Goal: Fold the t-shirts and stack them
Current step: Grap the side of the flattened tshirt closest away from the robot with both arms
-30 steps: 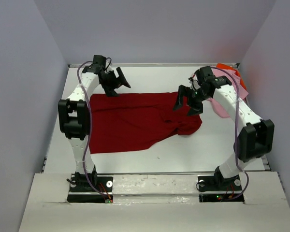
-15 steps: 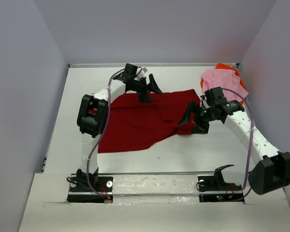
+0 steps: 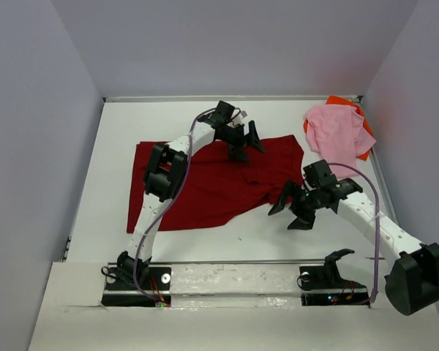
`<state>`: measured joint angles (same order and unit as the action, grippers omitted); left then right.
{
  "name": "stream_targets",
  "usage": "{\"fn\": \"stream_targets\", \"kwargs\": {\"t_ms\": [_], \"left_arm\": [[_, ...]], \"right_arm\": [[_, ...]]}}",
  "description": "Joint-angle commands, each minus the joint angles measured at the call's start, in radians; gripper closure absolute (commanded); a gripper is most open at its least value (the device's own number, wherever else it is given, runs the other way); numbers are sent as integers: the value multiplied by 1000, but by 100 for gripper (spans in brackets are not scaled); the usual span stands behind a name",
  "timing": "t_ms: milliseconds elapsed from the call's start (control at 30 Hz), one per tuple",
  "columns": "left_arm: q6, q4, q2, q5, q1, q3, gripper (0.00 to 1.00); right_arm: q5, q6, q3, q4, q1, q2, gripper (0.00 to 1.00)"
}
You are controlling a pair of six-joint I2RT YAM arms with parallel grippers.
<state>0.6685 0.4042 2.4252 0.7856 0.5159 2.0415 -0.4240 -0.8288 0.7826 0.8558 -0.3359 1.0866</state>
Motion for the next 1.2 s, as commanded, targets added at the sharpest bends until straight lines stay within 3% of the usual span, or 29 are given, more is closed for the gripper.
{"fn": "stream_targets", "kwargs": {"t_ms": [0,333,467,733,867,900,933,967,1033,1167], "left_arm": [[-15,56,27,12,-14,72,1],[-15,91,103,-39,-36,175,1],[-15,96,115,-32,-56,180,1],[-30,107,120,-43,-82,155,1],[-30,105,117,-45,-85,154,1],[-30,105,117,-43,-86,152,1],[-29,105,117,-45,-86,154,1],[-29,105,117,-45,-89,154,1],[-27,104,118,-42,-91,154,1],[-30,105,114,-43,-96,151,1]], "right_arm": [[42,-98,-55,-159,-38,19,11],[188,-29,66,-258,-38,333,14],[160,-15,67,-328,-6,363,14],[171,29,151,-299,64,363,17],[183,34,165,-301,75,371,25],[176,36,171,-301,75,381,38],[171,40,176,-301,75,409,42],[156,39,178,-311,75,421,42],[145,28,172,-320,75,437,29],[152,14,147,-317,75,409,24]]}}
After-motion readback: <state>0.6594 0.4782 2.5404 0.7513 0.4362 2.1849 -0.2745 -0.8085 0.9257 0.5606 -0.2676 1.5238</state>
